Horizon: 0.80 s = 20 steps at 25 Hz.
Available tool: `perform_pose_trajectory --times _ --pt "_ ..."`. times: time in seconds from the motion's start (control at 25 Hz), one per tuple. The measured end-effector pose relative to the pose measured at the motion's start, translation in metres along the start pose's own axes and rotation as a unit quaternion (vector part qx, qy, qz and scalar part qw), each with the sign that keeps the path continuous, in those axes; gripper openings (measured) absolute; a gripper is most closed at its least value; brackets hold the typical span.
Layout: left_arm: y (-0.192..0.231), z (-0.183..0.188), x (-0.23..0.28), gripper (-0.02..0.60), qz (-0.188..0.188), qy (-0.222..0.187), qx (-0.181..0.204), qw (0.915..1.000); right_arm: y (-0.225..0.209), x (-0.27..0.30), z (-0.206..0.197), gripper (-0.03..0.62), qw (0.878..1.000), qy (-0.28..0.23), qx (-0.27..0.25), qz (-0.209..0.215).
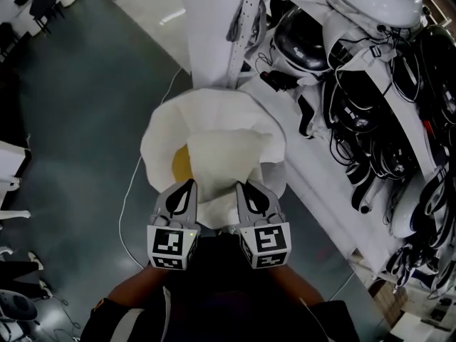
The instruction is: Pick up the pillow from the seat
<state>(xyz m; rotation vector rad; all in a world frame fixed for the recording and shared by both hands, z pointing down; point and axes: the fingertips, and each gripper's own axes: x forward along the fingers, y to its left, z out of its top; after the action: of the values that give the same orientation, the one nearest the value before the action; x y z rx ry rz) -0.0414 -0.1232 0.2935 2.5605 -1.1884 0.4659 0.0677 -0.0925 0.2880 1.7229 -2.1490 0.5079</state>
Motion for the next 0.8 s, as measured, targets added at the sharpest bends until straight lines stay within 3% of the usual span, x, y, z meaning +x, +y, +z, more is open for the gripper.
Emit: perform_pose_trajectory --times 0.8 --pt "0.005 -0.001 -0.011 0.002 0.022 -0.008 0.007 0.9997 0.018 -0.004 -0.002 0.018 1.0 -0.003 -0.024 0.018"
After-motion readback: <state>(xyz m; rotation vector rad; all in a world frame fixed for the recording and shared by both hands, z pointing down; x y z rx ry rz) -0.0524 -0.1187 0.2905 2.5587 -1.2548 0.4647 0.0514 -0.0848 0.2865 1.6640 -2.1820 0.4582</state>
